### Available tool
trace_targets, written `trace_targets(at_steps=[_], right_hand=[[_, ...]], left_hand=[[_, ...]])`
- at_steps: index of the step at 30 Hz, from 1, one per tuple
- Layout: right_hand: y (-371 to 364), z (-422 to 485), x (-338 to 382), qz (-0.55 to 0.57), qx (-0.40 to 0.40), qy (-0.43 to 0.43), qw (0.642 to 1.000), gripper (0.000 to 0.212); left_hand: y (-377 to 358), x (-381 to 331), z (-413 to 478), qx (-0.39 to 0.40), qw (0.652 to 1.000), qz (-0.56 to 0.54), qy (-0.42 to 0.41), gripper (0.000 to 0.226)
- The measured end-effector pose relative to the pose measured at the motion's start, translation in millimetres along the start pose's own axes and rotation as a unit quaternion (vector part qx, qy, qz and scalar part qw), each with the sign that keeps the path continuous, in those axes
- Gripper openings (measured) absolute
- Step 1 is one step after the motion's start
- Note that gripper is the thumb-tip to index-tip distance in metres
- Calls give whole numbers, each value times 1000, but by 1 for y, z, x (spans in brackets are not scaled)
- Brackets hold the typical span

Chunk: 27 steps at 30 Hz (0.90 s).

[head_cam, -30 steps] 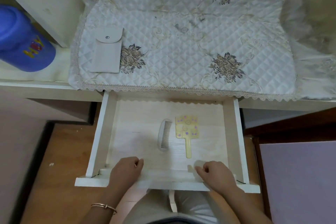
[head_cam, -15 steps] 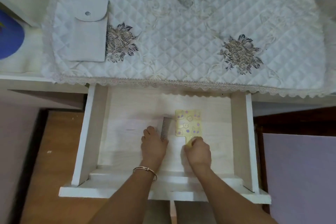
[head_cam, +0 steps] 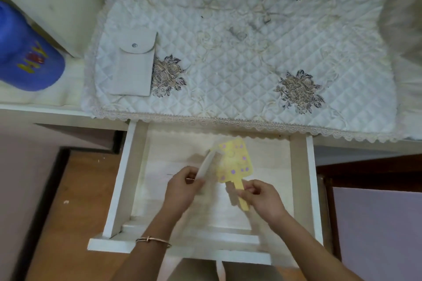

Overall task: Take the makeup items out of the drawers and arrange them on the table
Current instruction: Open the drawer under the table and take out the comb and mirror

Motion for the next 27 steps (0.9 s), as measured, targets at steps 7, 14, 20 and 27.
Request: trace_targets(at_steps=[7,14,20,27], right_hand=[[4,-1,99,66,48,121,989,12],[14,85,209,52,-87,149,984,17],[19,115,223,15,-136,133,982,24],[31,100,211,-6,-172,207,963,23]], left_hand=[[59,-85,4,-44,984,-155,-80,16],[74,-175,92,-120,979,-126,-110,24],[72,-184,138,-115,988,-34,-94,30],[77,-184,117,-168,962,125,-175,36]])
Point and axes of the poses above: each hand's wrist, its own z-axis towards the middle knuckle, its own y-axis out of the back of the hand, x = y × z, the point moved 7 cm from there along z, towards the middle knuckle, and after that the axes turned 1 degree about z, right-handed, at the moved point
